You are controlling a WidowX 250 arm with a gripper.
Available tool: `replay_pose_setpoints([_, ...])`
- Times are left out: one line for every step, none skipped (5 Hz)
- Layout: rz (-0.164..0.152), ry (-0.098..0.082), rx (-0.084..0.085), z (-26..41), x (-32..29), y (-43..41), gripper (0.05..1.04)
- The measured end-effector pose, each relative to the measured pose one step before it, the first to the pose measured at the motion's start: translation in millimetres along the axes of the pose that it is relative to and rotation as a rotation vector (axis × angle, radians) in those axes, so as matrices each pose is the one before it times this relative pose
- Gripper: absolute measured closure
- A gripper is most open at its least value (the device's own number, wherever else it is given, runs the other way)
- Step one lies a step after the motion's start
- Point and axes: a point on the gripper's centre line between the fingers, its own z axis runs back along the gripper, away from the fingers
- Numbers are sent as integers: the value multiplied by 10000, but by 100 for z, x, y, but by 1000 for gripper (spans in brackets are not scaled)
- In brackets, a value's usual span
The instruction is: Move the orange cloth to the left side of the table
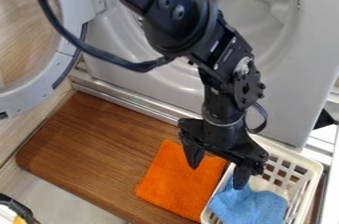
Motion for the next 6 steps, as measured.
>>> replay_pose_setpoints([4,187,70,-375,-250,138,83])
replay_pose_setpoints([242,224,383,8,-19,1926,83])
replay_pose_setpoints([428,-266,304,939,42,2779,83])
replay_pose_setpoints([2,-76,-74,-934,-541,803,83])
replay_pose_setpoints([250,816,-110,-3690,-741,120,83])
replay_pose_setpoints([123,-18,160,-1841,522,519,83])
